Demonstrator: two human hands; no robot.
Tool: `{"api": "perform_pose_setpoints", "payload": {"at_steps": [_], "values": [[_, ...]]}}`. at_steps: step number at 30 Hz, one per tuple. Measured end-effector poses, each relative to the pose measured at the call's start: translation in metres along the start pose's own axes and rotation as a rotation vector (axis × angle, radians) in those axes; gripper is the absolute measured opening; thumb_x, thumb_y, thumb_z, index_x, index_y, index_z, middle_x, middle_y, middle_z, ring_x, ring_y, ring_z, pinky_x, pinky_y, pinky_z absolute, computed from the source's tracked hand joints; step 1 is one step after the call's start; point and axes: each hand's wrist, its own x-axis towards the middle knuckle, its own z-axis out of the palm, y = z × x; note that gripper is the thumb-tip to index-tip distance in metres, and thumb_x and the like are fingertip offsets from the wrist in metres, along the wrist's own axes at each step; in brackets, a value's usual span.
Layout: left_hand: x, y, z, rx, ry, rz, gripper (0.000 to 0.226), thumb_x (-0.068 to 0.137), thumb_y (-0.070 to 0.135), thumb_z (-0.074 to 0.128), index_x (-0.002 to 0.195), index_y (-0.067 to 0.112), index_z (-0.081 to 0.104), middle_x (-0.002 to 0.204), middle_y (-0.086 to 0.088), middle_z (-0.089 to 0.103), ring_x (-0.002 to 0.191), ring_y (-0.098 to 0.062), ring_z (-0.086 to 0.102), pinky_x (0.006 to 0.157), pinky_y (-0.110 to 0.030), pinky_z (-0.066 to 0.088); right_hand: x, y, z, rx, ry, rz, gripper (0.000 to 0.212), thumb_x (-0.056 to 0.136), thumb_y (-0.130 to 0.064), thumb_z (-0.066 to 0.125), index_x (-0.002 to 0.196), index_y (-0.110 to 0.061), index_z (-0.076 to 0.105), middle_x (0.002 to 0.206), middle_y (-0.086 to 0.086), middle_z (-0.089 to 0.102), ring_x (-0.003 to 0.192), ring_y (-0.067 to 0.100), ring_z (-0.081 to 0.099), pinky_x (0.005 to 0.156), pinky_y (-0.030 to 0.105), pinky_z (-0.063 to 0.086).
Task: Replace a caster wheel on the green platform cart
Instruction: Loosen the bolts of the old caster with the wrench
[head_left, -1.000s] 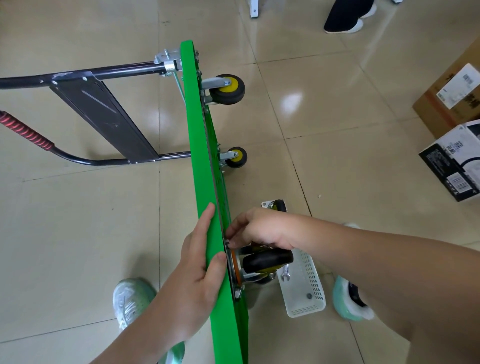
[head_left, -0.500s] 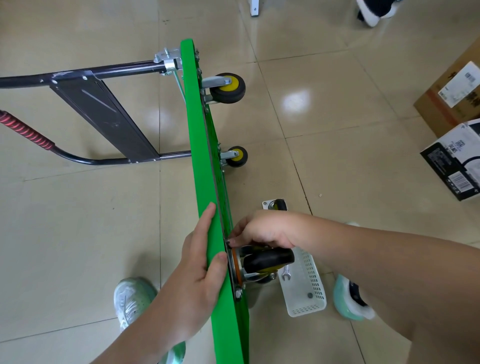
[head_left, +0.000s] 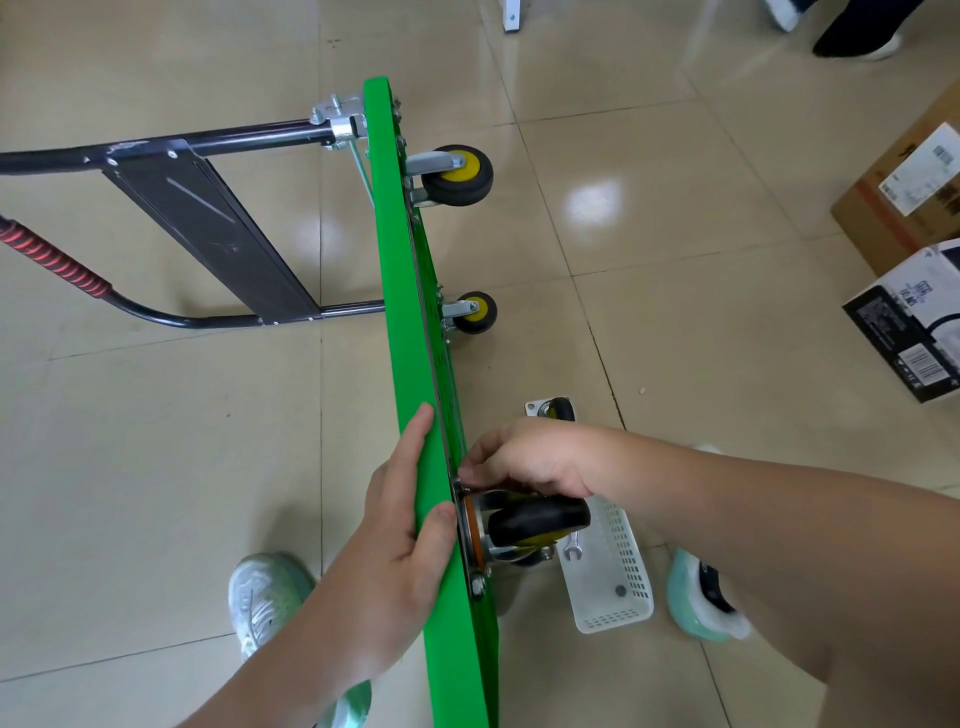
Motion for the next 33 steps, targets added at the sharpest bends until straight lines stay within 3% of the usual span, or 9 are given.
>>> {"api": "perform_pose_setpoints", "payload": {"at_steps": [8,11,15,18,21,24,28,30,33], "values": [[0.000,-0.001,0.000,0.010,0.012,0.009,0.069,0.092,0.049,0.036,0.142,0.077,-0.002,0.143,0.055,0.012,0.124,0.038,0.025,0.093,0.007,0.025,0.000,-0.001,-0.001,-0.034,-0.014,-0.056,0.020,0.086,-0.001,0.073,0.095,-0.018,0.071,0.098,0.009,0.073,0.099,0.027,0.067,0.101,0.043,0.052],[-0.001,-0.002,0.000,0.019,0.013,0.013,0.071,0.094,0.049,0.037,0.149,0.071,-0.001,0.143,0.054,0.011,0.123,0.039,0.024,0.093,0.008,0.024,0.001,0.002,-0.005,0.053,0.000,-0.086,0.020,0.088,0.002,0.069,0.095,-0.017,0.069,0.090,0.004,0.072,0.094,0.023,0.066,0.090,0.037,0.054],[0.000,-0.004,0.002,0.025,0.005,0.005,0.068,0.108,0.034,0.040,0.154,0.062,-0.001,0.143,0.050,0.013,0.119,0.040,0.026,0.091,0.009,0.024,-0.004,0.008,-0.018,0.120,0.105,-0.147,0.017,0.090,-0.003,0.069,0.096,-0.019,0.069,0.087,-0.003,0.073,0.087,0.014,0.069,0.074,0.026,0.049],[0.002,-0.006,0.000,0.022,-0.011,0.005,0.070,0.107,0.033,0.040,0.154,0.065,-0.001,0.144,0.050,0.014,0.124,0.037,0.026,0.097,0.004,0.024,-0.016,0.023,-0.037,0.239,0.258,-0.152,0.014,0.091,-0.005,0.069,0.100,-0.015,0.068,0.091,0.000,0.073,0.086,0.015,0.069,0.075,0.027,0.052],[0.003,-0.005,-0.001,0.007,-0.009,0.011,0.069,0.107,0.034,0.040,0.154,0.065,0.000,0.143,0.050,0.015,0.126,0.037,0.022,0.105,-0.005,0.022,-0.027,0.059,-0.055,0.323,0.470,-0.076,0.012,0.091,-0.005,0.070,0.101,-0.009,0.067,0.096,0.009,0.072,0.085,0.019,0.067,0.075,0.029,0.054],[0.003,-0.003,0.000,0.001,0.006,0.017,0.067,0.107,0.037,0.043,0.155,0.061,0.003,0.140,0.050,0.017,0.126,0.037,0.021,0.108,-0.008,0.020,-0.030,0.117,-0.057,0.065,0.683,0.124,0.010,0.086,-0.008,0.076,0.089,-0.013,0.068,0.096,0.009,0.073,0.084,0.021,0.069,0.084,0.034,0.060],[0.004,-0.005,0.001,-0.004,0.018,0.026,0.072,0.093,0.051,0.038,0.154,0.065,0.003,0.143,0.048,0.020,0.140,0.021,0.026,0.117,-0.021,0.023,-0.022,0.176,-0.039,-0.076,0.648,0.276,0.017,0.080,-0.008,0.080,0.078,-0.019,0.067,0.095,0.008,0.073,0.080,0.024,0.071,0.081,0.038,0.062],[0.005,-0.004,0.002,-0.009,0.020,0.032,0.071,0.093,0.050,0.038,0.154,0.066,0.004,0.141,0.051,0.020,0.138,0.022,0.026,0.118,-0.023,0.024,-0.013,0.197,-0.031,-0.057,0.640,0.305,0.016,0.079,-0.009,0.081,0.076,-0.018,0.067,0.094,0.008,0.073,0.073,0.023,0.070,0.077,0.035,0.062],[0.004,-0.004,0.002,-0.012,0.025,0.043,0.069,0.092,0.054,0.038,0.150,0.071,0.005,0.145,0.047,0.022,0.142,0.015,0.029,0.122,-0.029,0.025,-0.003,0.216,-0.024,-0.152,0.616,0.338,0.019,0.079,-0.017,0.081,0.073,-0.027,0.065,0.098,0.002,0.072,0.087,0.018,0.071,0.085,0.029,0.059]]}}
